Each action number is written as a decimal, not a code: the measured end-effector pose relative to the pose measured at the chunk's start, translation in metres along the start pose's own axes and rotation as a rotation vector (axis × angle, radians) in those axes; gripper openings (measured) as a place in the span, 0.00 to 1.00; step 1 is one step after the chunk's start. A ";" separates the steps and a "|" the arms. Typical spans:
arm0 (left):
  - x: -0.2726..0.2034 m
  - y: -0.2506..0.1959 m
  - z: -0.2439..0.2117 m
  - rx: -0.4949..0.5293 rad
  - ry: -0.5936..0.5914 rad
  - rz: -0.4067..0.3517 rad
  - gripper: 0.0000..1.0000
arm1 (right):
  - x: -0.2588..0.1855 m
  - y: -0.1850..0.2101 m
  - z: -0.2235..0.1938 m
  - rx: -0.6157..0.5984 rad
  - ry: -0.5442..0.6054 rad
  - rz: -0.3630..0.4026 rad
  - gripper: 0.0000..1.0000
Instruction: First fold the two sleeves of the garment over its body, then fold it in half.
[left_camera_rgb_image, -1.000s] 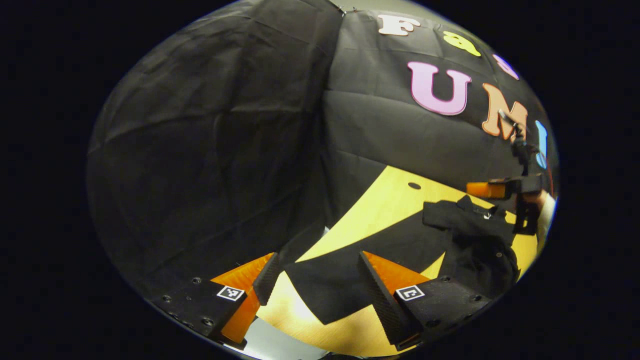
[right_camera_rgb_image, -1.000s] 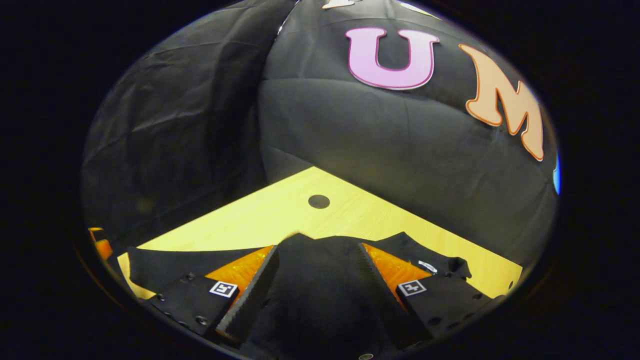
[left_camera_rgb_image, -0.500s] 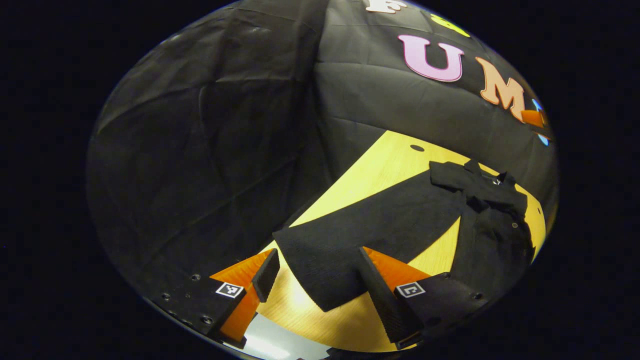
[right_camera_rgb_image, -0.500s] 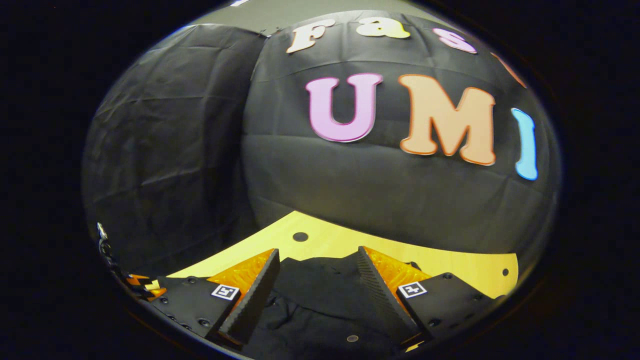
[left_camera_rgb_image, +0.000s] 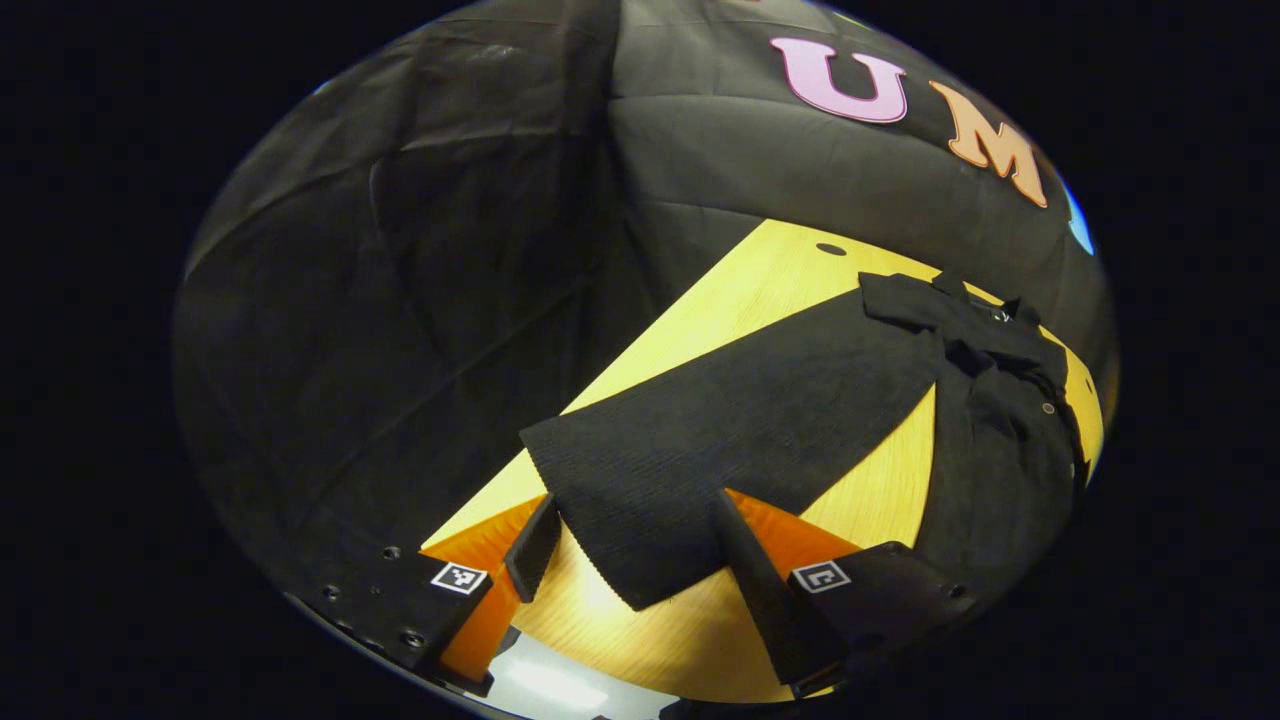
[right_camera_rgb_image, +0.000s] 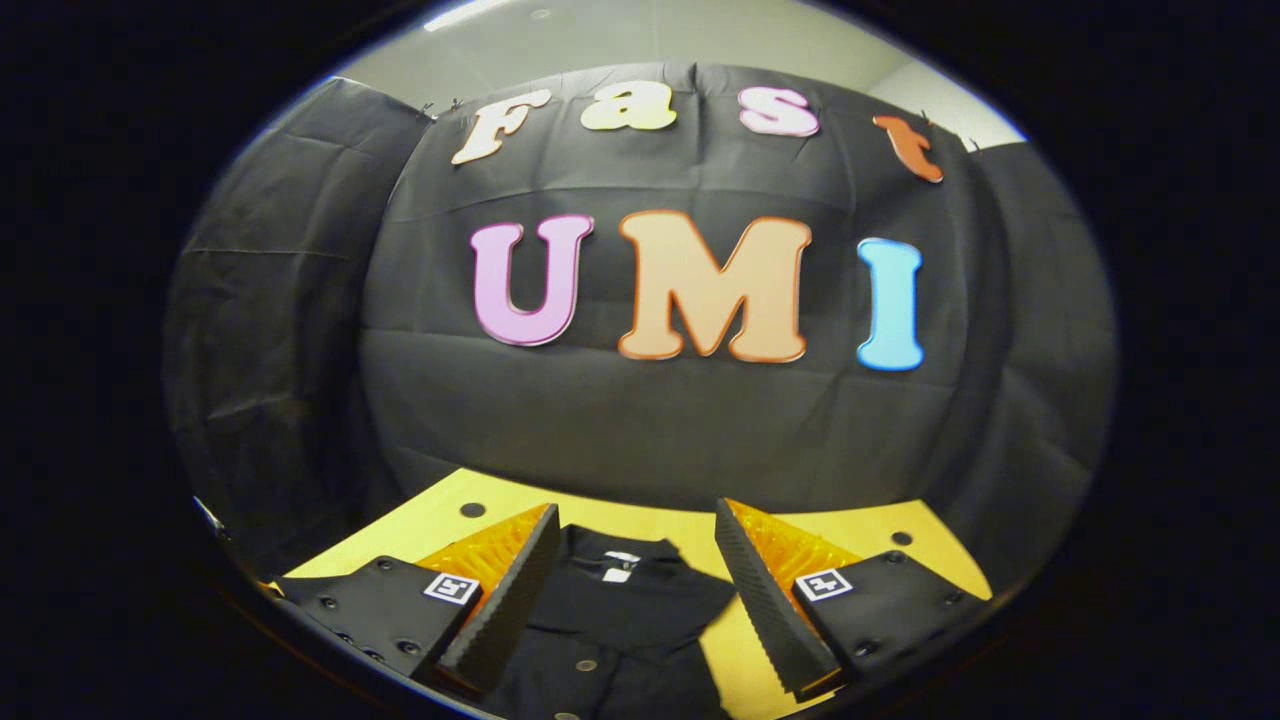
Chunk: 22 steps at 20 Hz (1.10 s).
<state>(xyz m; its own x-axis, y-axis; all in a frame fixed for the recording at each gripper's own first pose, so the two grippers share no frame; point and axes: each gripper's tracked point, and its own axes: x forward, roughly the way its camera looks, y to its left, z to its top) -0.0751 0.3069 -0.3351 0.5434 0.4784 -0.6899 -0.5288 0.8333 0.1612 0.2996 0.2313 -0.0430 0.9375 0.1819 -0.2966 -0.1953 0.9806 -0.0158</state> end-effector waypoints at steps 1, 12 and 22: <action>0.000 0.000 -0.002 -0.003 0.002 -0.004 0.95 | -0.004 -0.007 0.000 0.011 0.003 -0.017 1.00; 0.006 -0.018 0.007 -0.028 -0.040 -0.031 0.31 | -0.052 -0.061 -0.018 0.051 0.006 -0.129 1.00; 0.006 -0.018 0.012 -0.190 -0.011 0.027 0.01 | -0.098 -0.175 -0.048 0.133 0.018 -0.259 1.00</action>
<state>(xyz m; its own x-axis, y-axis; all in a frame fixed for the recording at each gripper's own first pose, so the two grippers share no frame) -0.0546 0.2985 -0.3340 0.5337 0.5035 -0.6795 -0.6563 0.7533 0.0427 0.2277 0.0382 -0.0574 0.9457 -0.0756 -0.3162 0.0903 0.9954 0.0322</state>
